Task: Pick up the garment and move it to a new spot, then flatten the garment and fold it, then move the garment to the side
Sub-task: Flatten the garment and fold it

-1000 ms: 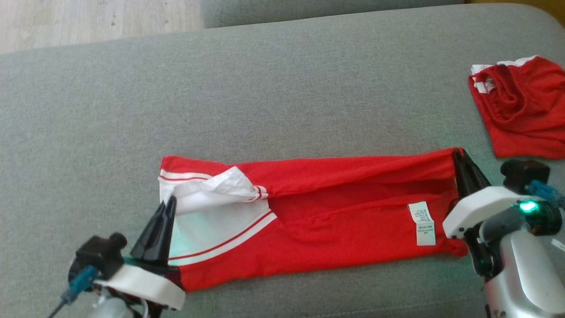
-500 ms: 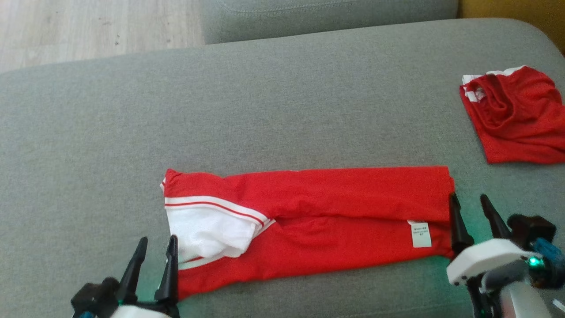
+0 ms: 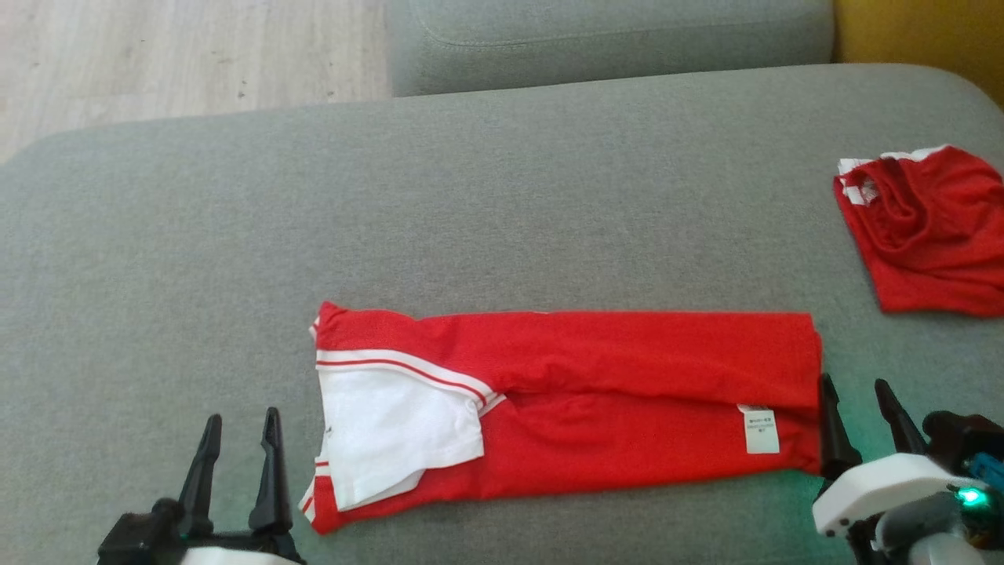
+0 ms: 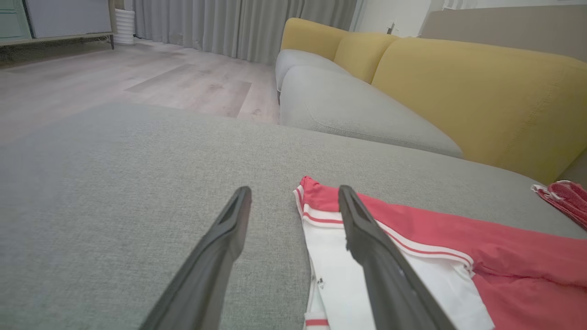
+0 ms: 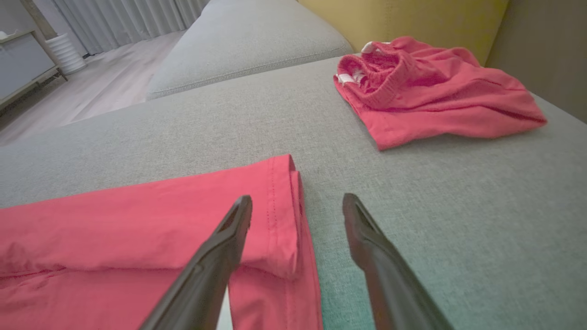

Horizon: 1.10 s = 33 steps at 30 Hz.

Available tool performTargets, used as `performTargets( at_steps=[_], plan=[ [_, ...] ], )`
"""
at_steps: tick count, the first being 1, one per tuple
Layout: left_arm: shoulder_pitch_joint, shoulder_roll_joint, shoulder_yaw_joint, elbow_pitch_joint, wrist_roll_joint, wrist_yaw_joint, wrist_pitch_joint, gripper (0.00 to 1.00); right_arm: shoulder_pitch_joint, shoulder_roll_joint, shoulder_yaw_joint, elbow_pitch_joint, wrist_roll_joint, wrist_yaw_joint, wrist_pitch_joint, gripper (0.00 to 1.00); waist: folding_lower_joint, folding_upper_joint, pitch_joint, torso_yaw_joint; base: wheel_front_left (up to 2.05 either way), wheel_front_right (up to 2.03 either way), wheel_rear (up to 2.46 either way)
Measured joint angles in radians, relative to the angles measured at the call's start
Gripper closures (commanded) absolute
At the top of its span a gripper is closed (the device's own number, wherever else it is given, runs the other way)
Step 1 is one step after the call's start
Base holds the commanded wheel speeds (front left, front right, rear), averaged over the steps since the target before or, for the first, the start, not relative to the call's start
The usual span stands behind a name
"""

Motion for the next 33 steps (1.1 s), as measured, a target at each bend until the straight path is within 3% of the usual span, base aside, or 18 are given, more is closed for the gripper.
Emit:
performTargets(
  at_steps=[7,23,24,25,27,28,33],
  plan=[
    [-0.001,-0.021,0.027,-0.015,0.044,0.017,0.000,0.00,-0.049,0.000,-0.035,0.025,-0.025,0.000,0.015,0.00,0.0000,0.0000,-0.006,0.037,0.00,0.00,0.00],
    [-0.002,-0.028,0.028,-0.020,0.070,0.016,0.000,0.00,-0.118,-0.001,-0.091,0.320,-0.059,0.000,-0.008,0.00,0.0000,0.0000,0.019,0.128,0.00,0.00,0.00],
    [-0.002,-0.028,0.028,-0.020,0.070,0.016,0.000,0.00,-0.122,-0.002,-0.088,0.330,-0.052,0.000,-0.010,0.10,0.0000,0.0000,0.018,0.128,0.00,0.00,0.00],
    [-0.002,-0.028,0.028,-0.021,0.070,0.016,0.000,0.00,-0.124,-0.002,-0.083,0.340,-0.047,0.000,-0.017,0.51,0.0000,0.0000,0.016,0.127,0.00,0.00,0.00],
    [-0.002,-0.028,0.028,-0.021,0.073,0.016,0.000,0.00,-0.134,-0.003,-0.065,0.359,-0.039,0.000,-0.026,0.79,0.0000,0.0000,0.014,0.121,0.00,0.00,0.00],
    [-0.002,-0.028,0.028,-0.023,0.077,0.016,0.000,0.00,-0.141,-0.003,-0.055,0.367,-0.035,0.000,-0.026,1.00,0.0000,0.0000,0.013,0.118,0.00,0.00,0.00],
    [-0.002,-0.028,0.028,-0.032,0.079,0.016,0.000,0.00,-0.173,0.000,-0.033,0.388,-0.029,0.000,-0.027,1.00,0.0000,0.0000,0.012,0.087,0.00,0.00,0.00]
  ],
)
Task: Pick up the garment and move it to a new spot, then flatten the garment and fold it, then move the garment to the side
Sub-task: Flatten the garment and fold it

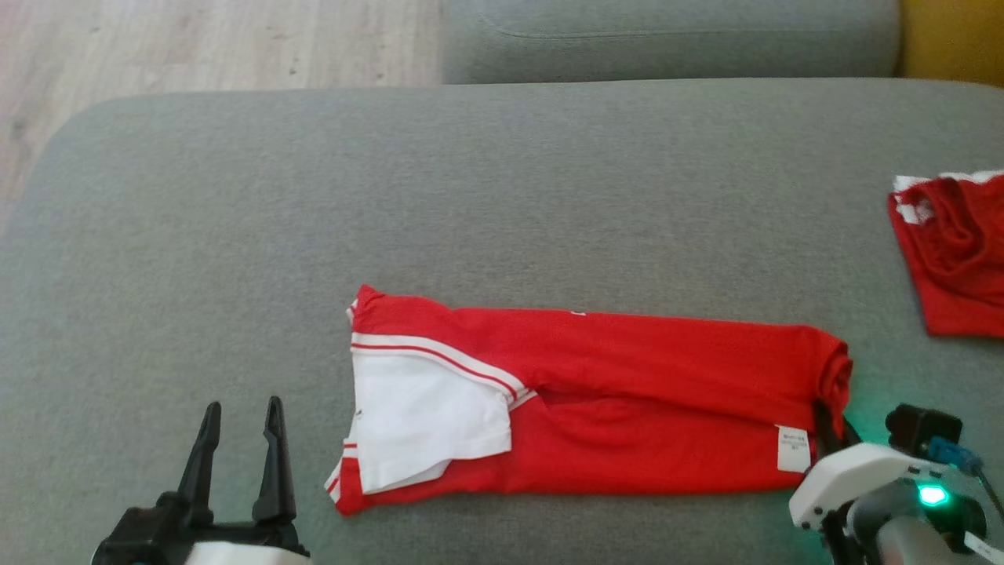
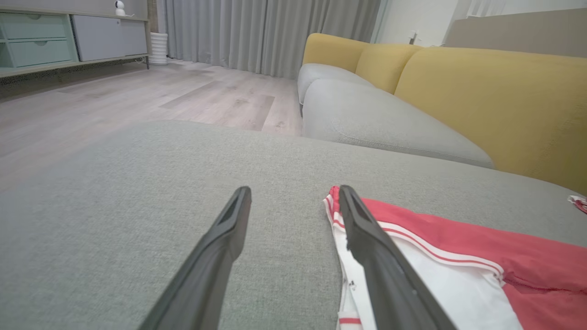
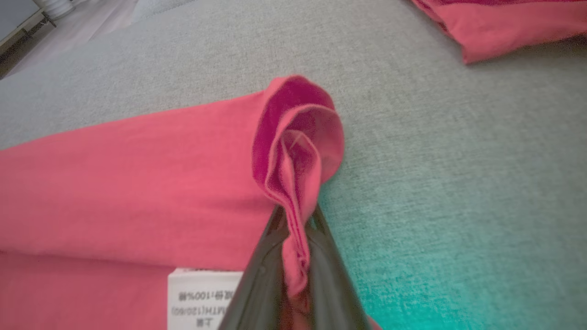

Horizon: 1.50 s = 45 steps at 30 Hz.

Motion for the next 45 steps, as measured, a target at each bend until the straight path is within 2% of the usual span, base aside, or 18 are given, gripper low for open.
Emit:
performTargets(
  at_steps=[6,13,16,19,28,34,38,45],
  plan=[
    [0.000,0.000,-0.001,-0.009,0.007,0.000,0.000,0.00,-0.020,-0.001,-0.057,-0.057,-0.009,0.000,0.039,1.00,0.0000,0.0000,0.000,-0.053,0.00,0.00,0.00],
    [-0.001,-0.012,-0.001,-0.014,0.008,0.000,0.000,0.00,-0.018,-0.067,-0.174,-0.236,-0.024,0.000,0.160,1.00,0.0000,0.0000,0.007,-0.117,0.00,0.00,0.00],
    [-0.007,-0.022,-0.002,-0.013,0.010,0.000,0.000,0.00,-0.005,-0.068,-0.207,-0.301,-0.026,0.000,0.202,1.00,0.0000,0.0000,0.015,-0.135,0.00,0.00,0.00],
    [-0.020,-0.026,-0.002,-0.007,0.019,0.000,0.000,0.00,0.012,-0.045,-0.196,-0.361,0.004,0.000,0.240,1.00,0.0001,0.0000,0.019,-0.148,0.00,0.00,0.00],
    [-0.025,-0.035,-0.002,0.004,0.028,-0.010,0.000,0.00,0.069,-0.014,-0.036,-0.545,0.128,0.000,0.351,1.00,0.0000,0.0000,0.003,-0.154,0.00,0.00,0.00],
    [-0.025,-0.039,-0.002,0.010,0.036,-0.018,0.000,0.00,0.141,-0.002,0.163,-0.649,0.251,0.000,0.411,1.00,0.0000,0.0000,-0.016,-0.121,0.00,0.00,0.00],
    [-0.024,-0.039,-0.004,0.012,0.036,-0.019,0.000,0.00,0.141,-0.003,0.299,-0.643,0.387,0.000,0.382,1.00,0.0000,0.0000,-0.022,-0.093,0.00,0.00,0.00],
    [-0.024,-0.039,-0.017,0.013,0.037,-0.023,0.000,0.00,0.102,-0.003,0.524,-0.543,0.510,0.000,0.298,1.00,0.0000,0.0000,-0.023,-0.020,0.00,0.00,0.00]
  ],
)
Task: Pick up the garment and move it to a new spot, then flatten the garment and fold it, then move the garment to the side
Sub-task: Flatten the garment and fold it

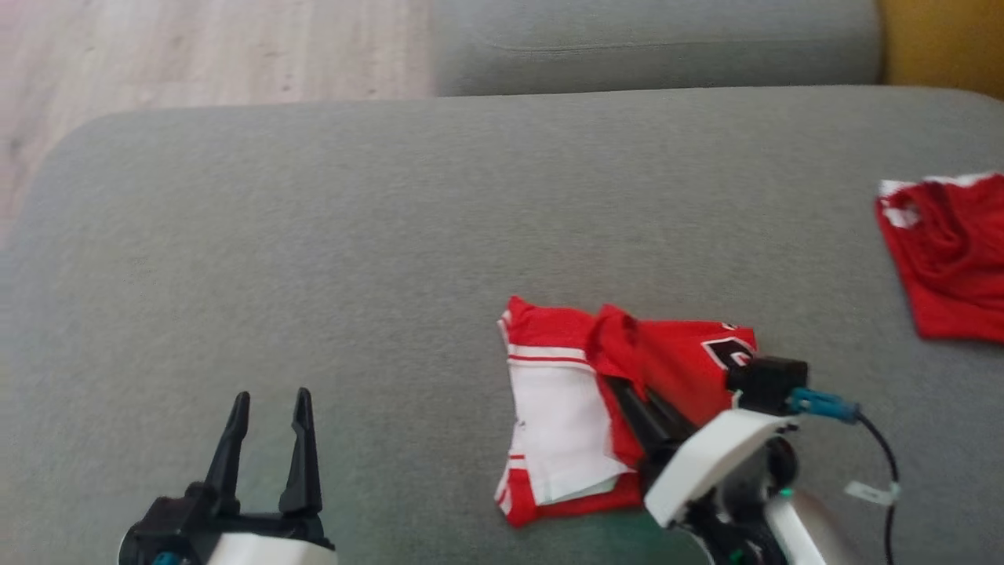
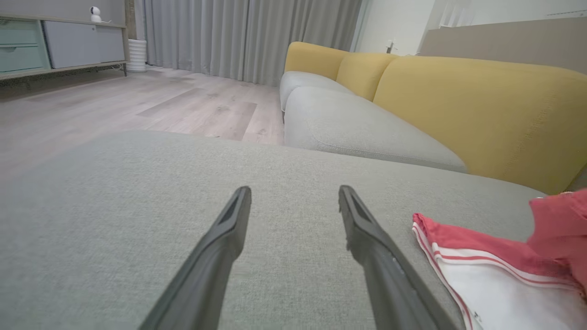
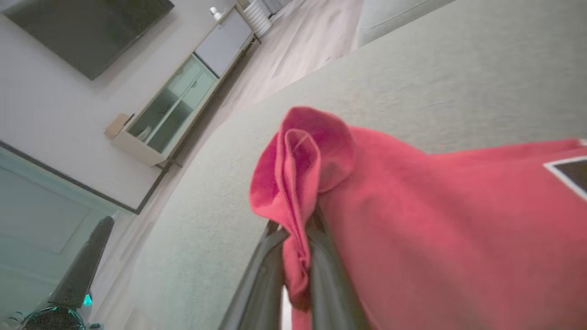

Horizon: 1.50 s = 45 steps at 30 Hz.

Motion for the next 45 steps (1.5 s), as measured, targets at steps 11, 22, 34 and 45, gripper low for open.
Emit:
performTargets(
  at_steps=[11,22,34,45],
  plan=[
    [0.000,-0.004,-0.015,0.003,0.000,0.001,0.000,0.00,-0.136,-0.005,0.103,0.196,0.048,0.000,-0.085,0.95,0.0000,0.0000,0.006,0.098,0.00,0.00,0.00],
    [-0.001,-0.012,-0.020,0.009,0.000,0.001,0.000,0.00,-0.191,-0.007,0.215,0.241,0.106,0.000,-0.129,0.00,0.0000,0.0000,0.010,0.087,0.00,0.00,0.00],
    [-0.029,-0.019,-0.057,0.029,0.013,-0.005,0.000,0.00,-0.189,-0.007,-0.023,0.205,-0.134,0.000,-0.276,0.00,0.0000,0.0000,0.010,0.052,0.00,0.00,0.00],
    [-0.068,-0.030,-0.085,0.065,0.015,-0.003,0.002,0.00,-0.050,-0.005,-0.242,0.095,-0.414,0.000,-0.332,0.00,0.0000,0.0000,-0.022,0.023,0.00,0.00,0.00]
  ],
)
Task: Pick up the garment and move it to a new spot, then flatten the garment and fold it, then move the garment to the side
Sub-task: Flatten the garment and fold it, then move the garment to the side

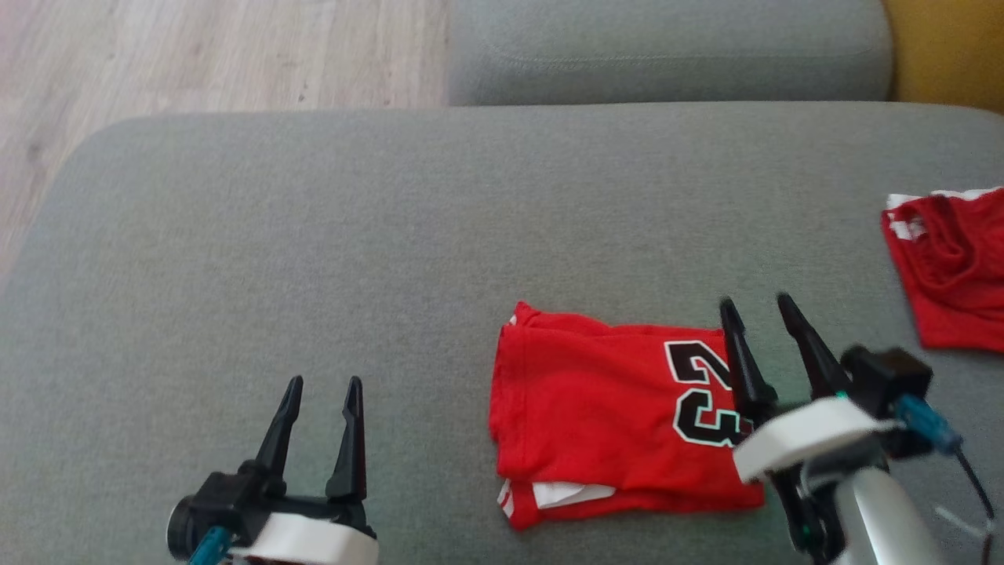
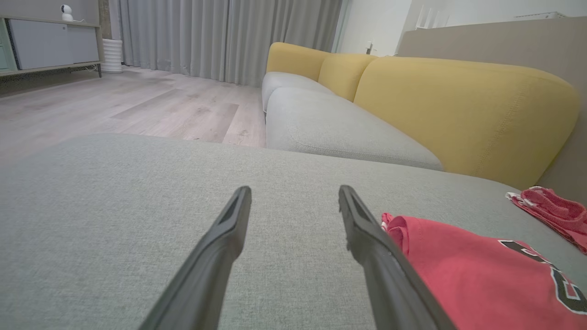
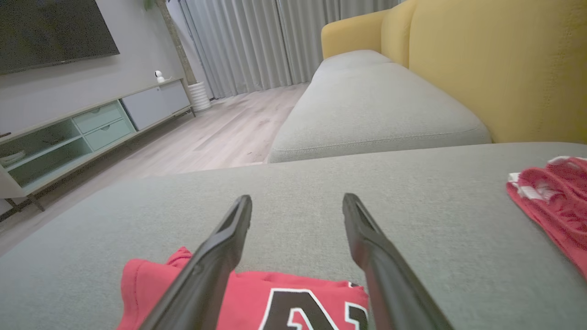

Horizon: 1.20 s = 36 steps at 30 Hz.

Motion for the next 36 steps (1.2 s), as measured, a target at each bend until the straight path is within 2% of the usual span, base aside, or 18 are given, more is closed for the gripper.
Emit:
performTargets(
  at_steps=[8,17,36],
  plan=[
    [0.025,-0.003,0.006,0.031,-0.023,0.004,0.000,0.00,0.089,0.005,-0.043,-0.010,-0.073,0.000,-0.026,0.00,-0.0001,0.0000,-0.044,-0.028,0.00,0.00,0.00],
    [0.056,-0.002,0.037,0.058,-0.048,0.017,0.000,0.00,0.118,0.006,-0.054,-0.002,-0.071,0.000,-0.046,0.00,-0.0001,0.0000,-0.074,-0.044,0.00,0.00,0.00],
    [0.057,0.008,0.041,0.068,-0.056,0.026,0.000,0.00,0.119,0.006,-0.061,0.033,-0.071,0.000,-0.046,0.00,0.0000,0.0000,-0.071,-0.027,0.00,0.00,0.00]
  ],
)
